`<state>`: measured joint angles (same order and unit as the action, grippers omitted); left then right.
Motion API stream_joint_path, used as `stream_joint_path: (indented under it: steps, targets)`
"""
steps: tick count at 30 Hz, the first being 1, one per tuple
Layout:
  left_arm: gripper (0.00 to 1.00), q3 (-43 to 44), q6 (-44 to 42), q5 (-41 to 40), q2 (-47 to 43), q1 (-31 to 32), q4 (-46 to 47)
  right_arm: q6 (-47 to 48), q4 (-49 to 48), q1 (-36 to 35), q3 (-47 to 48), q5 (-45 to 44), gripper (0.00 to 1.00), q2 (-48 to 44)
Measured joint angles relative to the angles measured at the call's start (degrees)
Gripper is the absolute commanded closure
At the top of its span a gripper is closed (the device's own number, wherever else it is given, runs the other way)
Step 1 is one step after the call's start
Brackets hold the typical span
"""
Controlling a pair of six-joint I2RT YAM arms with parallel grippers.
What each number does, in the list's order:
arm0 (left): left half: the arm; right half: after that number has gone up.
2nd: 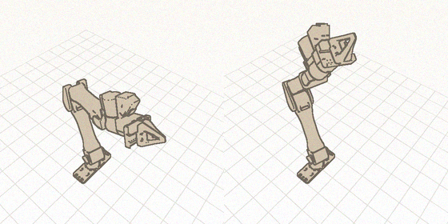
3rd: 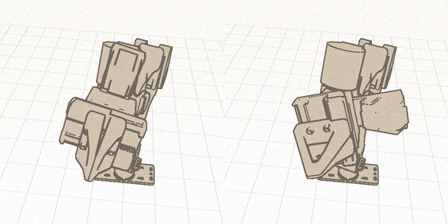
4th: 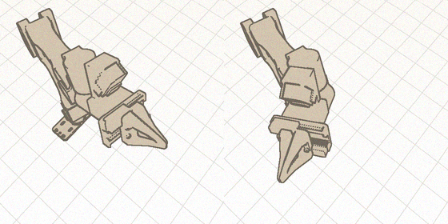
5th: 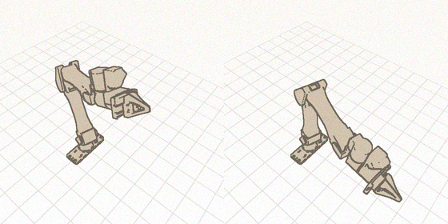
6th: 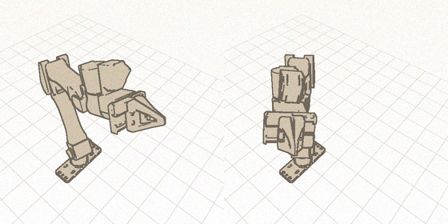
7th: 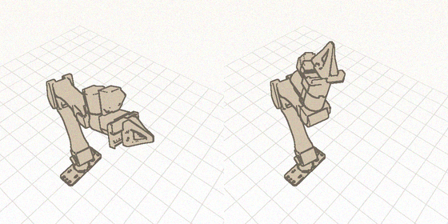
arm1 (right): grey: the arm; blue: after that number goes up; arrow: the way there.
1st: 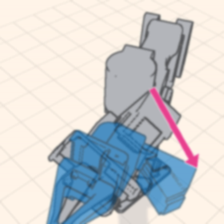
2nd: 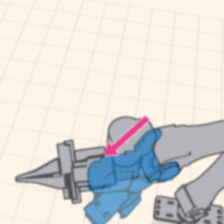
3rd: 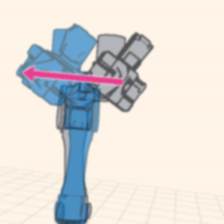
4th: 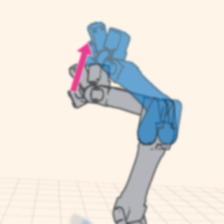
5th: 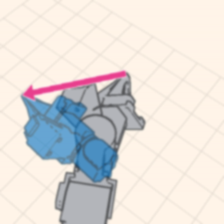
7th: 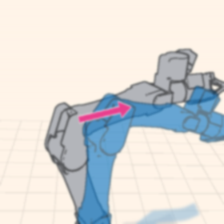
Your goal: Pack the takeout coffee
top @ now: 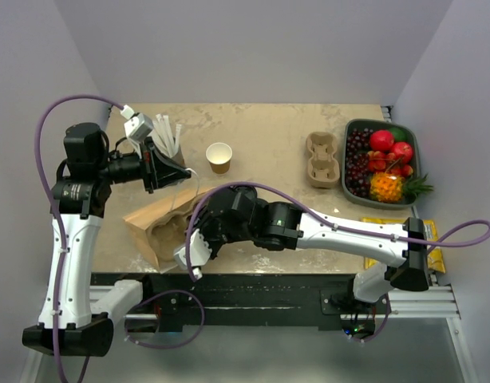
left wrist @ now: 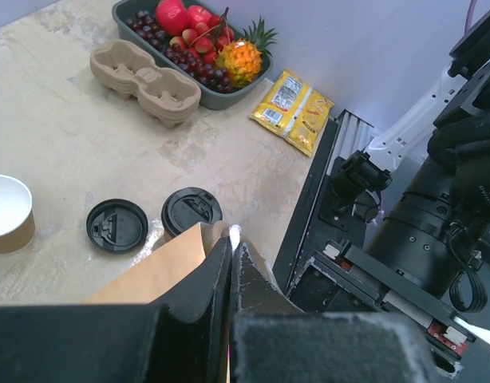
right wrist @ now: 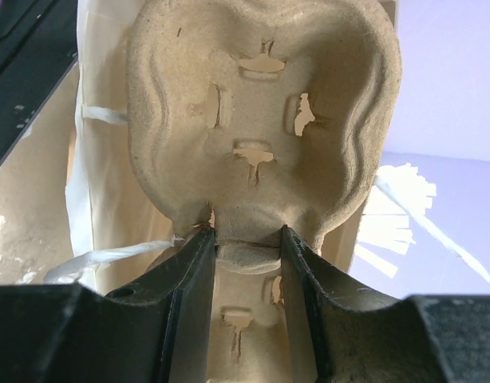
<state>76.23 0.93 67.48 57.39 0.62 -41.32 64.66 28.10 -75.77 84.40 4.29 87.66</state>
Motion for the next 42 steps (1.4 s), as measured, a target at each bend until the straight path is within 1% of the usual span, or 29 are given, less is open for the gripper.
stream_joint_path:
  steps: [10,17,21,26,36,42]
  targets:
    - [1.0,-1.5,1.1,-0.4,0.2,-0.2,1.7,0.9,-1.8,-0.1,0.4,1.5,0.97,-0.7]
    - [1.0,-2.2,1.7,-0.4,0.2,-0.2,3.0,-2.6,-0.1,-0.1,4.0,4.4,0.98,0.2]
    - [1.0,-2.2,2.1,-0.4,0.2,-0.2,3.1,-4.7,0.8,-0.1,4.1,5.0,1.0,0.3]
    - [1.0,-2.2,2.0,-0.4,0.3,-0.2,3.0,-6.2,-0.1,-0.1,3.6,5.8,1.0,0.0]
    - [1.0,-2.2,1.4,-0.9,0.8,-0.2,2.4,-8.0,-2.4,-0.1,2.4,6.8,1.0,-4.5]
    - [1.0,-2.2,1.0,-0.8,1.4,-0.2,1.9,-9.3,-3.5,0.1,1.9,7.7,1.0,-4.7]
